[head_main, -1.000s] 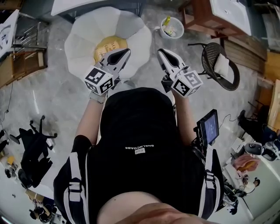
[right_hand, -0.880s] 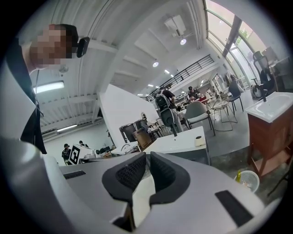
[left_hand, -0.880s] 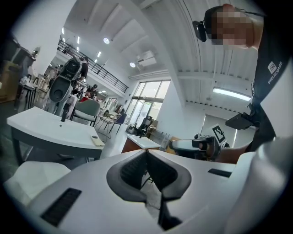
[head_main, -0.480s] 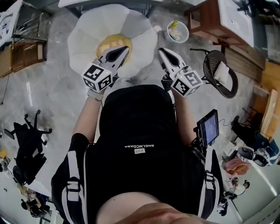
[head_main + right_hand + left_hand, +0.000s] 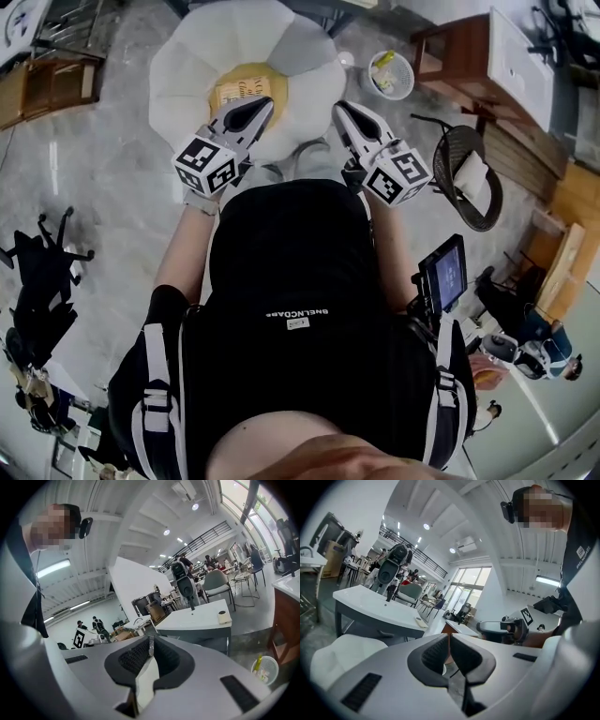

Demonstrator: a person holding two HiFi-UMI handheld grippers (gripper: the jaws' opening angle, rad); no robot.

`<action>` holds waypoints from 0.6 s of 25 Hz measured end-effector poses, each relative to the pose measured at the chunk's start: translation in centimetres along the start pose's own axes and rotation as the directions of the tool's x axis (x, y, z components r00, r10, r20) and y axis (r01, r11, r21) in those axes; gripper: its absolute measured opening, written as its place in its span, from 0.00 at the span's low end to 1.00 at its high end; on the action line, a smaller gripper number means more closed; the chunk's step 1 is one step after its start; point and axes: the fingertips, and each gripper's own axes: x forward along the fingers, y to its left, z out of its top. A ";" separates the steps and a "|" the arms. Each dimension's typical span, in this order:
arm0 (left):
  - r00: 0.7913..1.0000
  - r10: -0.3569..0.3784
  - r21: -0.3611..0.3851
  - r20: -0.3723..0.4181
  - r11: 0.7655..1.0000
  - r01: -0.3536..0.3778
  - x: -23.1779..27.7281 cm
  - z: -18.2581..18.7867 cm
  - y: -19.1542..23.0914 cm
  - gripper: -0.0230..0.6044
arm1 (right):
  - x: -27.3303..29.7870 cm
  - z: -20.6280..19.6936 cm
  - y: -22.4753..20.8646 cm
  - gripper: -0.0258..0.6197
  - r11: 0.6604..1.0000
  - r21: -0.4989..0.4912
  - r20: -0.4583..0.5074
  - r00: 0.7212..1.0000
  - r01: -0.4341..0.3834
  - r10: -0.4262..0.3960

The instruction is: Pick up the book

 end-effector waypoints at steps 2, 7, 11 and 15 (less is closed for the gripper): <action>1.000 0.021 -0.009 0.010 1.000 -0.021 -0.6 0.0 0.3 0.06 | 0.5 -0.1 0.3 0.11 1.000 -0.004 -0.020 1.000 -0.021 0.021; 0.995 0.096 -0.047 0.033 0.994 -0.095 -1.0 -0.2 1.5 0.06 | 2.1 0.4 -0.4 0.11 0.997 0.000 -0.071 0.995 -0.074 0.074; 0.984 0.171 -0.085 0.043 0.982 -0.167 0.1 -1.0 3.8 0.06 | 4.3 0.9 -2.4 0.11 0.992 -0.004 -0.116 0.986 -0.124 0.123; 0.971 0.236 -0.123 0.044 0.966 -0.229 -1.0 -2.1 5.2 0.06 | 5.4 0.7 -2.0 0.11 0.987 -0.002 -0.142 0.977 -0.161 0.159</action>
